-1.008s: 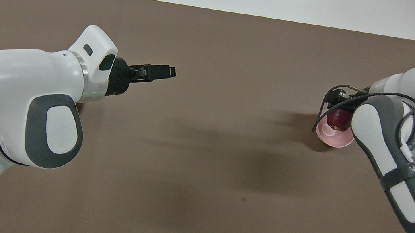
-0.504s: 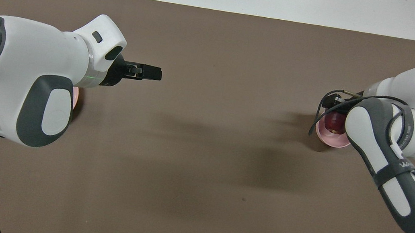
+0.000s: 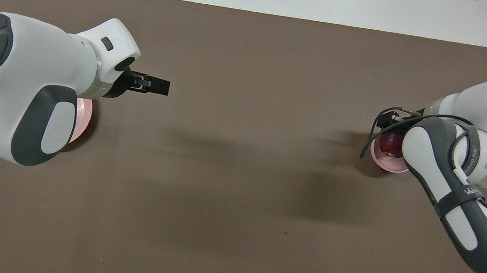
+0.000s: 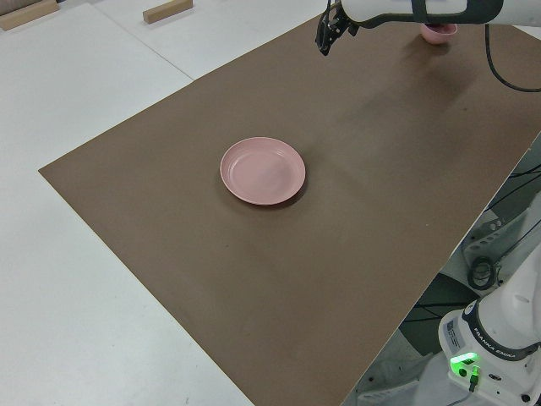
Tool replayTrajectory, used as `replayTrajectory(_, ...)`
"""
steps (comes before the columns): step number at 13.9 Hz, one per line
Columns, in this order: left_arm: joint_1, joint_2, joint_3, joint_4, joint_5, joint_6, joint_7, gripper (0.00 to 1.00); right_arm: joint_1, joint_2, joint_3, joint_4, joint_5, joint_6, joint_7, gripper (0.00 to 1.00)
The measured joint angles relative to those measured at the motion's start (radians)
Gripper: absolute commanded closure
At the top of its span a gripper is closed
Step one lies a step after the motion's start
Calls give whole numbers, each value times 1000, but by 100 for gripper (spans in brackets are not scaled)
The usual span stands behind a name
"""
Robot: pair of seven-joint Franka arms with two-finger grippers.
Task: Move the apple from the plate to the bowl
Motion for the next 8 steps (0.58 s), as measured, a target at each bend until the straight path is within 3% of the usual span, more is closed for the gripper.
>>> replayTrajectory(2, 2, 0, 26, 9, 57, -23, 1, 0, 0, 3, 0, 0, 0, 1, 0, 36)
replayTrajectory(5, 2, -1, 58, 38, 105, -71, 13, 0, 0, 10, 0, 0, 0, 1, 0, 33)
replayTrajectory(8, -52, -11, 168, 140, 119, -221, 85, 0, 0, 17, 0, -1, 0, 1, 0, 31)
